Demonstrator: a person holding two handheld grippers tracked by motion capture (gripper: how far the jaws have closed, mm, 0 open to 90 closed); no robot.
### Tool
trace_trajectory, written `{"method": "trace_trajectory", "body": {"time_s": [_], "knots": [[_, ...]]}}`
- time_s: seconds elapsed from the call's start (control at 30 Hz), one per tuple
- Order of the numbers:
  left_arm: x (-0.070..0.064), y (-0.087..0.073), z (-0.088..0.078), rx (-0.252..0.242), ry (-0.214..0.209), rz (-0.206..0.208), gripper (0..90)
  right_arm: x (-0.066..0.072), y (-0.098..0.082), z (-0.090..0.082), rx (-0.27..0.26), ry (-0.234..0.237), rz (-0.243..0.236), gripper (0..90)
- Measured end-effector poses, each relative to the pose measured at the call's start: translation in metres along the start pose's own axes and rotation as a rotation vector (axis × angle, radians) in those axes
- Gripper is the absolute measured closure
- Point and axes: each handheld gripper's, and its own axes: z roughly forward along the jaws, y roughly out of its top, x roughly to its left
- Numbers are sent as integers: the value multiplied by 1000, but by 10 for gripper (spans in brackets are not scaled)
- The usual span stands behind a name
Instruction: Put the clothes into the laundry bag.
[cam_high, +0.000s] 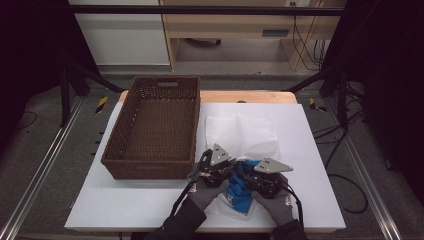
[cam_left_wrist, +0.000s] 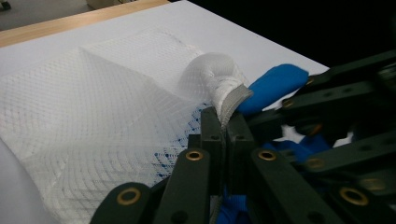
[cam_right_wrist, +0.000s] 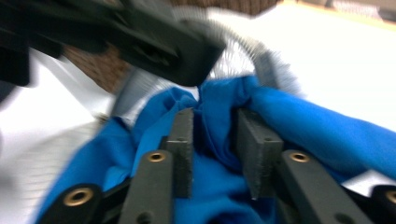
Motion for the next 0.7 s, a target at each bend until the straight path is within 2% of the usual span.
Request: {"method": "trace_trajectory", "body": {"time_s": [0.13,0.23,0.3,0.37,0.43,0.5,0.53,0.6,0.63,0.7], "knots": [[-1,0,-1,-3,2,10,882,-2,0,-31,-66,14,10,620],[-1,-1,-1,-4,1,14,882,-8,2,-52,-109,-28,14,615],[-1,-1,-1,-3,1,16,882,-15,4,-59,-129,-79,25,590],[-1,-1,-1,-2,2,18,882,-22,5,-59,-124,-107,31,542],[-1,-2,-1,-3,2,19,882,-26,6,-50,-102,-104,24,513],[0,-1,-2,-3,4,20,882,-27,5,-38,-55,-86,15,528],[0,-1,-2,-2,3,20,881,-26,4,-32,-28,-81,4,563],[1,-1,-2,-1,7,17,882,-23,0,-24,21,-77,-14,757],[2,-1,-3,-1,7,15,882,-20,-1,-23,20,-65,-18,842],[3,-1,-3,-2,9,12,881,-12,-3,-25,8,-16,-29,882]]}}
